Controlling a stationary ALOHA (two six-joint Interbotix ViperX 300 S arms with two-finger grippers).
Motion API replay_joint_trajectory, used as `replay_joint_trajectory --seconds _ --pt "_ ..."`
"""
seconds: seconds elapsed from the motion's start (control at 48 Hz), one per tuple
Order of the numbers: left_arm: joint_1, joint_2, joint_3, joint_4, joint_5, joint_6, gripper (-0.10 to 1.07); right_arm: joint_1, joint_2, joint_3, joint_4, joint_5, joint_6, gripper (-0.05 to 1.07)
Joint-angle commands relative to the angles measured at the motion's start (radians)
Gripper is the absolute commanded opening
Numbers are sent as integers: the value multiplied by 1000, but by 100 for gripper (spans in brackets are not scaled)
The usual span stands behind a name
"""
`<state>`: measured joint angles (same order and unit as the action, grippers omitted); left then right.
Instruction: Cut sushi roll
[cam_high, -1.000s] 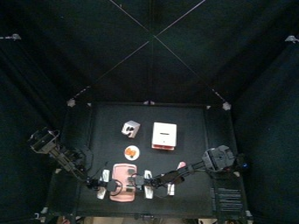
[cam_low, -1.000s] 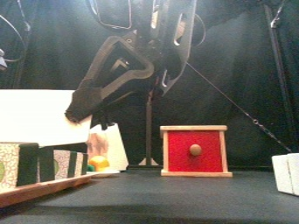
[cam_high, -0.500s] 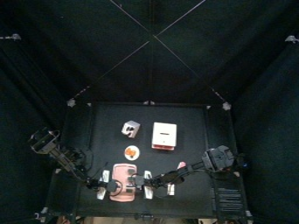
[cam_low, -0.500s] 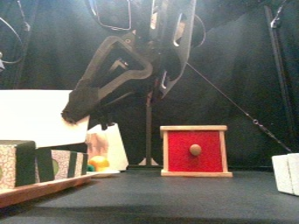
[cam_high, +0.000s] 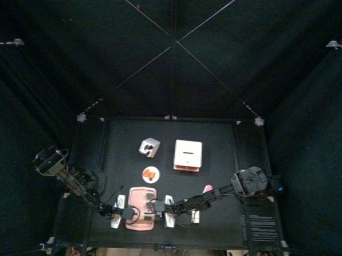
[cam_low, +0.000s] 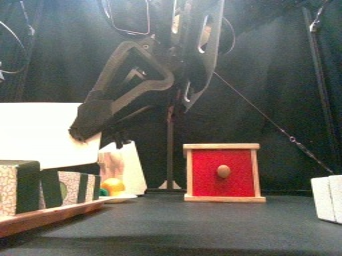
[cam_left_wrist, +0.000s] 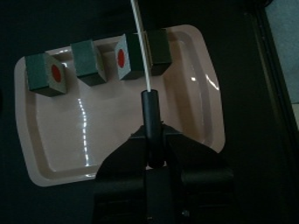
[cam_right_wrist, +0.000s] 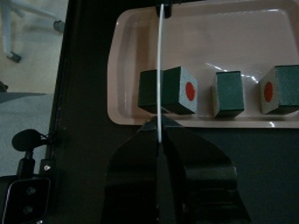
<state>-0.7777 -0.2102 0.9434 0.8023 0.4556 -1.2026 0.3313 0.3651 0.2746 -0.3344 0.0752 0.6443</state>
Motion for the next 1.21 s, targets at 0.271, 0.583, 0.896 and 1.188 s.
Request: replay_joint_trajectory --seconds 0.271,0.583,0.896,1.188 --pt "-3 14 -5 -2 -8 3 41 15 9 9 14 -3 0 37" --pt "-9 -18 -17 0 -5 9 41 17 -20 5 8 -5 -9 37" --pt "-12 -106 -28 64 23 14 41 15 -110 5 -41 -3 -12 37" --pt "-12 -186 -17 141 87 12 41 0 -155 15 -67 -3 -9 37"
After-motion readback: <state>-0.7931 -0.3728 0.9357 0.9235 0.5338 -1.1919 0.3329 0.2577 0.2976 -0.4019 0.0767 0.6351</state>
